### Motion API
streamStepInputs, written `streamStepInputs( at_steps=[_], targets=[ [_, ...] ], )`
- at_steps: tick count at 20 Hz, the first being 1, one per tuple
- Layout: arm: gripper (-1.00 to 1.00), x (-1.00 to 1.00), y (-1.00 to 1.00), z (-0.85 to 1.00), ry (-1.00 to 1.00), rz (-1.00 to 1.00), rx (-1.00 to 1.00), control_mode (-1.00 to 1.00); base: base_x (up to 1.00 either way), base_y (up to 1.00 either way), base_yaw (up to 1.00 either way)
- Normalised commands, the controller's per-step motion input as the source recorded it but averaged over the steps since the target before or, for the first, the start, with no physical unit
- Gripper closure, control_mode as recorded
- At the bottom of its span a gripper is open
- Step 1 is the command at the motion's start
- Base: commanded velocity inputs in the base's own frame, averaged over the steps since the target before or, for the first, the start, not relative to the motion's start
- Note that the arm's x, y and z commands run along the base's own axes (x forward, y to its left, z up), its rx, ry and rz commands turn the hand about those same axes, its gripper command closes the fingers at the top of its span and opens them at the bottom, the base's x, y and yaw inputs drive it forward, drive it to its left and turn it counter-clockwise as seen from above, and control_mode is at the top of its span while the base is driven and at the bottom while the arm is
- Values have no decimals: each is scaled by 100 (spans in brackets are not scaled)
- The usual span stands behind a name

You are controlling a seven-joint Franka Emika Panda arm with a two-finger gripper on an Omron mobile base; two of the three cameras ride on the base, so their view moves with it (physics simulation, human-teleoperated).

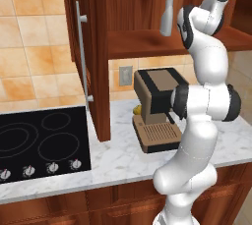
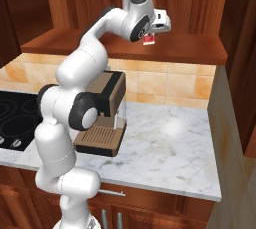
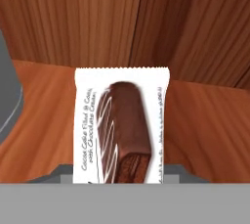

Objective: Pick the bar and boxed food from the counter and place them in the cabinets closest to them.

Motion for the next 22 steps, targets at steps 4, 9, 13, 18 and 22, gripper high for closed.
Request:
streamStepInputs(
  at_steps=[4,9,13,18,22],
  targets=[
    [-100,5,0,-1,0,0,0,-100,0,0,0],
    [-100,0,0,0,0,0,0,-100,0,0,0],
    [-100,-6,0,0,-4,0,0,-100,0,0,0],
    [-100,-73,-1,1,-11,0,0,-100,0,0,0],
    [-100,-100,2,6,-9,0,0,-100,0,0,0]
  ],
)
